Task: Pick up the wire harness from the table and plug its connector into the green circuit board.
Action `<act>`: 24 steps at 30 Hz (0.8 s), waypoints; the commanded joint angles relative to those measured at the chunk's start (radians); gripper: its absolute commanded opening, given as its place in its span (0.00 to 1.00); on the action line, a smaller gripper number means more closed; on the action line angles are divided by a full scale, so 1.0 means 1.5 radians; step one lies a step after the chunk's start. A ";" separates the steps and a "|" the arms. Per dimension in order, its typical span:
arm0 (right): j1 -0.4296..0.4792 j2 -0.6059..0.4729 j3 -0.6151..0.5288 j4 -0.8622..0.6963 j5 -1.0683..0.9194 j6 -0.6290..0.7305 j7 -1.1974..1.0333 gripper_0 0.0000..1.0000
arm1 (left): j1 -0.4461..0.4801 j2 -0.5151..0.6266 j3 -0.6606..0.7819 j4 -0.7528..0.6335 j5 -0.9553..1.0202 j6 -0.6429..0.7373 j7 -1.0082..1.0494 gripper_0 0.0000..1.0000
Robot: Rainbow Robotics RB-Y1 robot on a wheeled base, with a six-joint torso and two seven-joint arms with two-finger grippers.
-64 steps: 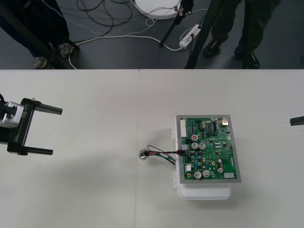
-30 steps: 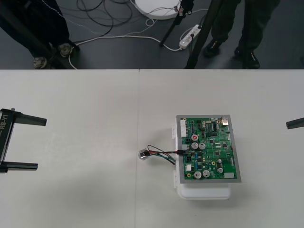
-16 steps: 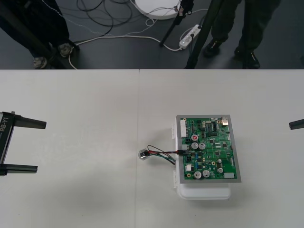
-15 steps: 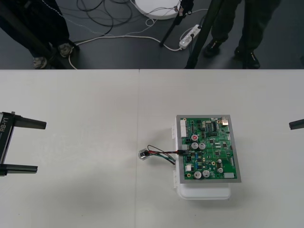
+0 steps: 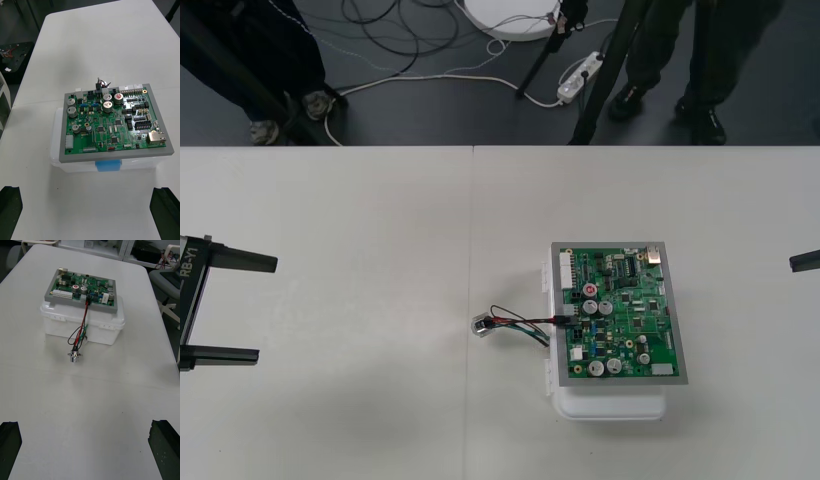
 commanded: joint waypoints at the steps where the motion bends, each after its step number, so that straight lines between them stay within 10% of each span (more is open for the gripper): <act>1: 0.009 -0.024 -0.023 -0.011 -0.001 -0.006 0.009 1.00 | 0.012 -0.010 0.017 -0.017 0.003 -0.025 0.044 1.00; 24: 0.009 -0.024 -0.023 -0.011 -0.001 -0.006 0.009 1.00 | 0.012 -0.010 0.017 -0.017 0.003 -0.025 0.044 1.00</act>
